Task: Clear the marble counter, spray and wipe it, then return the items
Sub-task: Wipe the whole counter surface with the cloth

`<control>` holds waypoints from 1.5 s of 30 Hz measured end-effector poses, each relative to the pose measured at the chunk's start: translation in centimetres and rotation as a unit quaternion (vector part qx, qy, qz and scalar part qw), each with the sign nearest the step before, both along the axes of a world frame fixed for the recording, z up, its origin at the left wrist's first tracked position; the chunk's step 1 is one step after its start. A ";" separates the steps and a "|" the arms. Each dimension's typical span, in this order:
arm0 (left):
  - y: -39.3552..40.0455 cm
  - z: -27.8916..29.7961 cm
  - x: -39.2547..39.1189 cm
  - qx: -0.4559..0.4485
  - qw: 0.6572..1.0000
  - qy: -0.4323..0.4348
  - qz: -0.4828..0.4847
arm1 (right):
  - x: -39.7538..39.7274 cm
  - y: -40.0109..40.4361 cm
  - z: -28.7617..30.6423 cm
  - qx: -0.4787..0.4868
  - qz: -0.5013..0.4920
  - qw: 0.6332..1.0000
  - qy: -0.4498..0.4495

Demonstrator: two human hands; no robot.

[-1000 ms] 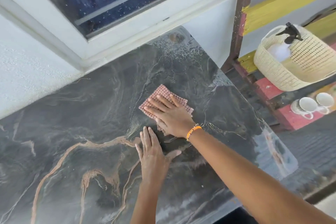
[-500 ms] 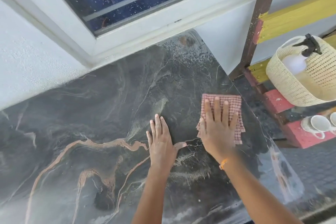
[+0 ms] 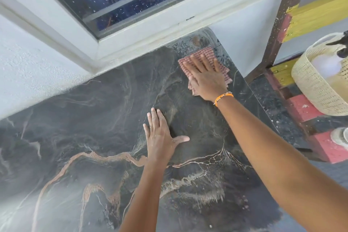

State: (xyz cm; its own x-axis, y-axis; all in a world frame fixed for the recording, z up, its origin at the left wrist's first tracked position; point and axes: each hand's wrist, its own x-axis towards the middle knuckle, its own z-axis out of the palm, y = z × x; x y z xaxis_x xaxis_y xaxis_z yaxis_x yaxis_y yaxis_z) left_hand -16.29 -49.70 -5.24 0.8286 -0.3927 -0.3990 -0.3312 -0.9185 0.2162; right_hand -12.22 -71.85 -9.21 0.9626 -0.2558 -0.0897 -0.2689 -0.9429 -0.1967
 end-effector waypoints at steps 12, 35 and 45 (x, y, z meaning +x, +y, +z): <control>-1.8 -0.2 2.4 0.113 0.993 -0.038 -0.020 | -2.8 5.0 -0.5 0.005 -0.085 0.996 -0.011; -2.0 0.1 2.1 0.116 0.993 -0.020 -0.004 | 5.5 -7.3 0.5 0.032 -0.134 0.990 -0.008; -0.8 0.0 1.3 0.038 0.999 -0.023 -0.001 | 1.3 4.4 0.1 0.004 -0.035 0.999 0.008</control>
State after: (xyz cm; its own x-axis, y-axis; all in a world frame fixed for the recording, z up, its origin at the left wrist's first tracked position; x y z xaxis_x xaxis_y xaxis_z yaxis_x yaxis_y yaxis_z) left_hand -15.00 -50.53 -5.23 0.8457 -0.3645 -0.3897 -0.3414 -0.9309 0.1299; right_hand -10.89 -67.43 -9.07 0.9408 -0.3214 -0.1074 -0.3371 -0.9200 -0.1999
